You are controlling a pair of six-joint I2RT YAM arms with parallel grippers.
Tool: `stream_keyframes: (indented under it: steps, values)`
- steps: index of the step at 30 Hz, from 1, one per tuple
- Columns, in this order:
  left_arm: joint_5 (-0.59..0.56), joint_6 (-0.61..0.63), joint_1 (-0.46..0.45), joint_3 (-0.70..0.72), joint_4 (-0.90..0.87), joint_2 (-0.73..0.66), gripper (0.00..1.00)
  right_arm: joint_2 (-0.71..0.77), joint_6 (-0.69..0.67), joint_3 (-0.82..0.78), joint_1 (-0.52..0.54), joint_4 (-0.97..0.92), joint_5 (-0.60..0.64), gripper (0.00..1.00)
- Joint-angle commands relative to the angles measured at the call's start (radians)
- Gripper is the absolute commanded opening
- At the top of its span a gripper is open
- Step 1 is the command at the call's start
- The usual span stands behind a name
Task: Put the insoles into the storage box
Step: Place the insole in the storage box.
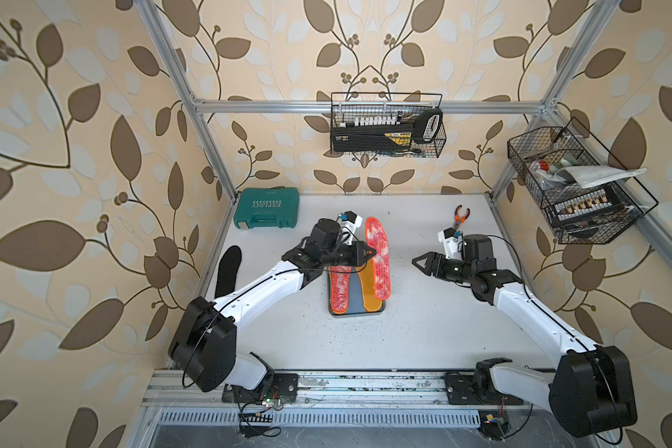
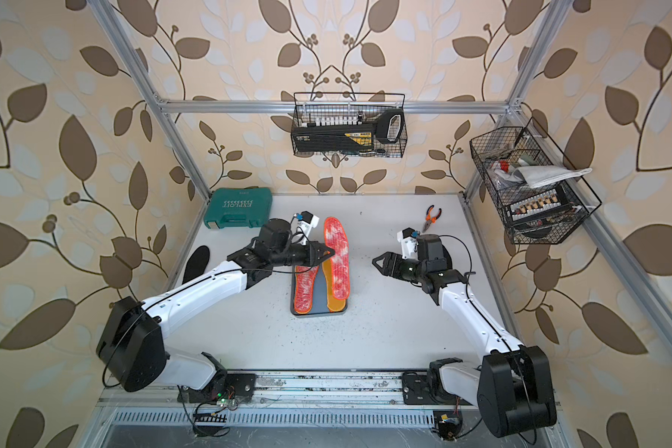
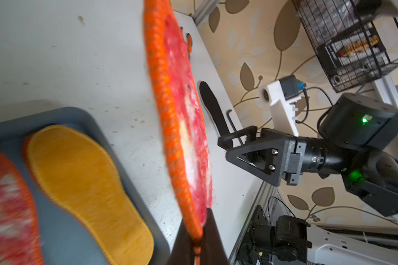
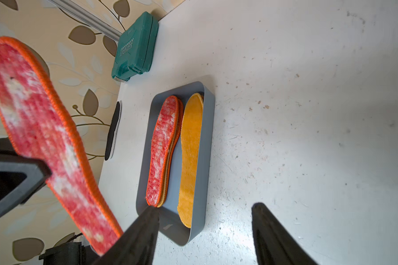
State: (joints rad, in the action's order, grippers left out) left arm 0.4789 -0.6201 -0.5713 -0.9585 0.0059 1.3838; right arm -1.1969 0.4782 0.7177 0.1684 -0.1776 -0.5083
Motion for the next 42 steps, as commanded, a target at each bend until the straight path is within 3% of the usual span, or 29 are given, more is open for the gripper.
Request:
stream_keyframes:
  steps: [1, 8, 23, 32, 42]
  values:
    - [0.099, -0.026, 0.058, 0.077, 0.062, -0.038, 0.00, -0.017, -0.060, -0.019, 0.082, 0.105, 0.018, 0.69]
    - [0.230, 0.012, 0.096, 0.132, 0.164, 0.011, 0.00, 0.085, -0.193, -0.170, 0.307, 0.316, 0.231, 0.81]
    - [0.217, -0.061, 0.105, 0.162, 0.358, 0.217, 0.00, 0.356, -0.144, -0.363, 0.316, 0.438, 0.452, 0.84]
    - [0.260, -0.098, 0.105, 0.140, 0.442, 0.345, 0.00, 0.278, -0.133, -0.314, 0.315, 0.403, 0.451, 0.84]
    - [0.266, -0.118, 0.105, 0.124, 0.446, 0.373, 0.00, 0.251, -0.133, -0.297, 0.315, 0.389, 0.467, 0.84]
